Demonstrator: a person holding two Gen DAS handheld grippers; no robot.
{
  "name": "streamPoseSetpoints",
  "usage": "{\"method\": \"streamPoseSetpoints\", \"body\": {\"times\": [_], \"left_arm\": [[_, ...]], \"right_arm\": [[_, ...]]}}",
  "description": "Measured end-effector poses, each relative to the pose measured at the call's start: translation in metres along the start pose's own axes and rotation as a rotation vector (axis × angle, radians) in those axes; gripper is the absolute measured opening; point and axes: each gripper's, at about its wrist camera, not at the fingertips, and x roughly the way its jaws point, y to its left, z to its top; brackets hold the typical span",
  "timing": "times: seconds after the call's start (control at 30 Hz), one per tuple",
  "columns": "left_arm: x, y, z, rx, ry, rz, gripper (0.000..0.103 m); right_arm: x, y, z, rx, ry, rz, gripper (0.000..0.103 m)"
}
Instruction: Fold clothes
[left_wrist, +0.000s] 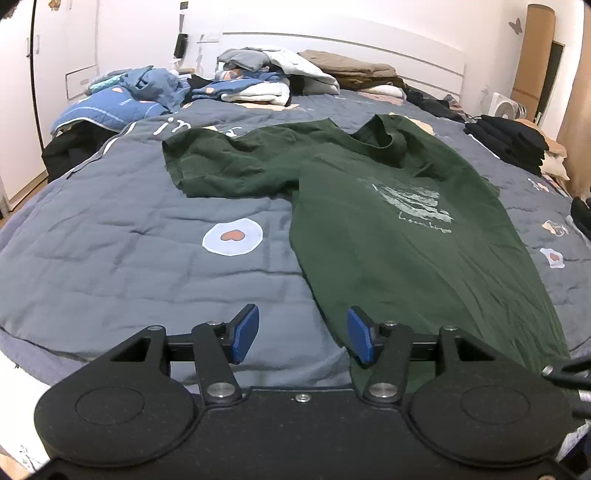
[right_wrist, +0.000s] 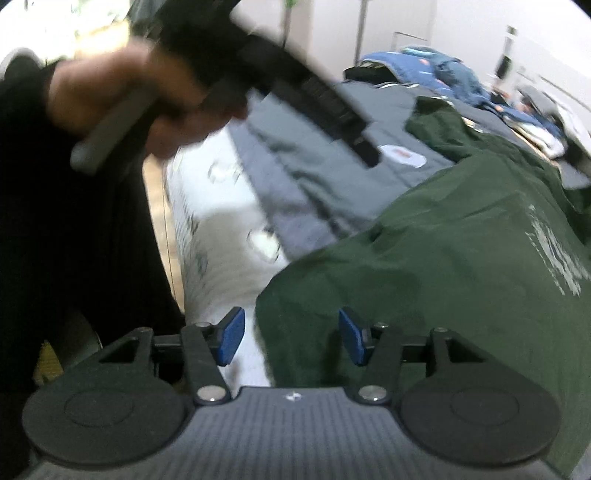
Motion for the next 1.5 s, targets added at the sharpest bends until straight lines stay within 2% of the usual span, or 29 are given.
{"method": "streamPoseSetpoints", "body": {"times": [0.17,0.27,0.3,0.37,0.43,0.53,0.7,0.83,0.93,1.17,1.3,1.5], "left_arm": [[-0.001,-0.002,-0.001,0.009,-0.001,-0.011,0.056],[0.001,-0.001,-0.001,0.008,0.005,-0.008,0.056],[0.001,0.000,-0.001,0.006,0.006,-0.006,0.056],[0.001,0.001,0.000,0.002,0.008,-0.005,0.056],[0.001,0.001,0.000,-0.001,0.008,-0.006,0.056],[0.001,-0.001,0.000,0.007,0.011,-0.016,0.056],[0.002,-0.008,-0.003,0.049,0.024,-0.044,0.059],[0.001,-0.025,-0.009,0.146,0.022,-0.110,0.061],[-0.004,-0.043,-0.017,0.244,0.000,-0.167,0.069],[-0.006,-0.079,-0.038,0.411,0.016,-0.298,0.072],[0.003,-0.081,-0.039,0.404,0.027,-0.279,0.072],[0.012,-0.086,-0.042,0.415,0.028,-0.254,0.069]], "right_arm": [[0.018,0.011,-0.010,-0.133,0.067,-0.108,0.057],[0.022,0.009,-0.015,-0.158,0.075,-0.137,0.056],[0.023,0.007,-0.016,-0.154,0.074,-0.139,0.051],[0.020,-0.006,-0.014,-0.082,0.058,-0.113,0.032],[0.014,-0.021,-0.011,0.011,0.029,-0.097,0.005],[-0.001,-0.048,-0.006,0.171,-0.028,-0.083,0.002],[-0.036,-0.096,-0.005,0.445,-0.176,-0.051,0.001],[-0.053,-0.125,-0.014,0.580,-0.250,-0.032,0.001],[-0.064,-0.145,-0.021,0.675,-0.298,-0.017,0.001],[-0.072,-0.168,-0.028,0.772,-0.350,-0.013,0.001],[-0.075,-0.172,-0.028,0.788,-0.365,-0.009,0.001],[-0.092,-0.178,-0.030,0.825,-0.437,0.001,0.001]]}}
